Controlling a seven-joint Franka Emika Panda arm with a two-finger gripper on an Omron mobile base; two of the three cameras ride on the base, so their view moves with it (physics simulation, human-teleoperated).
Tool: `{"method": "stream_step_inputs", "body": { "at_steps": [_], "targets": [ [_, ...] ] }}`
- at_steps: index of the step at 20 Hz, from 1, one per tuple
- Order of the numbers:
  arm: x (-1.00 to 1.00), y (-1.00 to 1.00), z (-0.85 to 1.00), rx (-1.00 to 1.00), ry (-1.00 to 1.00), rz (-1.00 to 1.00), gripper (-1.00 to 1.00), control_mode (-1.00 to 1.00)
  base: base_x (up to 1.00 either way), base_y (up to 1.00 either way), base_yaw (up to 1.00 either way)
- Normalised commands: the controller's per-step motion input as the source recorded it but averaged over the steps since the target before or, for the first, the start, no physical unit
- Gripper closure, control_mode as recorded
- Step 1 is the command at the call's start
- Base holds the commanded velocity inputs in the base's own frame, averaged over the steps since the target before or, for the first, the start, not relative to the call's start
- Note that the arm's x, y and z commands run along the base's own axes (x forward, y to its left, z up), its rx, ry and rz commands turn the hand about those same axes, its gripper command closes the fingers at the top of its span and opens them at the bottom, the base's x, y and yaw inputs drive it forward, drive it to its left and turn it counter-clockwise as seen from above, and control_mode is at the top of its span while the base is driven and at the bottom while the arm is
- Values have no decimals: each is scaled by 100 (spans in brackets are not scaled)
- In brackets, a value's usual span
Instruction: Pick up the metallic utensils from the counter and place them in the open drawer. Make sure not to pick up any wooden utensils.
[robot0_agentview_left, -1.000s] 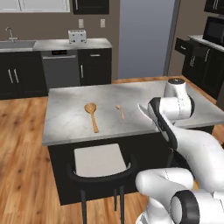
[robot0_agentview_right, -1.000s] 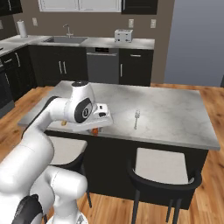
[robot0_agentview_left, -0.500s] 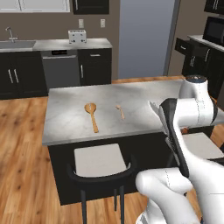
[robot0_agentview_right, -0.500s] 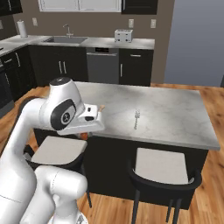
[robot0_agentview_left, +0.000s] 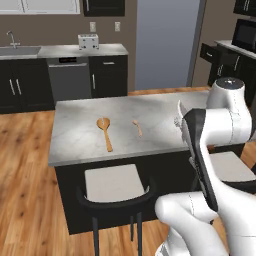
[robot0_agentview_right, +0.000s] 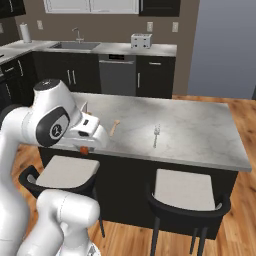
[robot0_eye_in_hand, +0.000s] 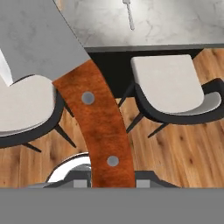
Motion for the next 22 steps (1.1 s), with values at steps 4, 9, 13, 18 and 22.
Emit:
{"method": "stream_step_inputs", "body": {
  "at_steps": [4,9,13,18,22],
  "targets": [
    [4,-7,2,23,0,-29,100,-100,0,0,0],
    [24,-22,-3,25,0,-15,100,-100,0,0,0],
    [0,-1,0,0,0,-1,100,-100,0,0,0],
    [0,0,0,0,0,0,100,-100,0,0,0],
    [0,0,0,0,0,0,100,-100,0,0,0]
  ]
}}
